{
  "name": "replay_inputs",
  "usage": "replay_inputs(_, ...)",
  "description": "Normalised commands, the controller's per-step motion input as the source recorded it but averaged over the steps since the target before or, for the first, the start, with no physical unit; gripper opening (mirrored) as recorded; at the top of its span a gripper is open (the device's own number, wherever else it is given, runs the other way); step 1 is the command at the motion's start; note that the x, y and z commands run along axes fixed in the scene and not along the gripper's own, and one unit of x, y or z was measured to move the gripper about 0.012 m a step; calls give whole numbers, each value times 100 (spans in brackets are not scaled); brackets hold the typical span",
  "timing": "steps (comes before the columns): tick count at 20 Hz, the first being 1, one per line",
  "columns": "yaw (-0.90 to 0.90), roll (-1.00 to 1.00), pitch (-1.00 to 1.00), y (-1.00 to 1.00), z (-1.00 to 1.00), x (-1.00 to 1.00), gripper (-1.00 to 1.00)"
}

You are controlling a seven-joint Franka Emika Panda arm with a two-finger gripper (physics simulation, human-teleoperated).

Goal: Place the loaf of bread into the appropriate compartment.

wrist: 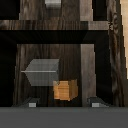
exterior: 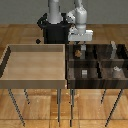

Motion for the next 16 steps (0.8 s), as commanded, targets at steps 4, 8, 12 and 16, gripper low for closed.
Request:
replay_inputs(4, 0, 0, 0, 0, 0, 0, 100)
replay_inputs(8, 0, 0, 0, 0, -50, 0, 100)
replay_inputs(12, 0, 0, 0, 0, -100, 0, 100)
replay_inputs(16, 0, 0, 0, 0, -100, 0, 100)
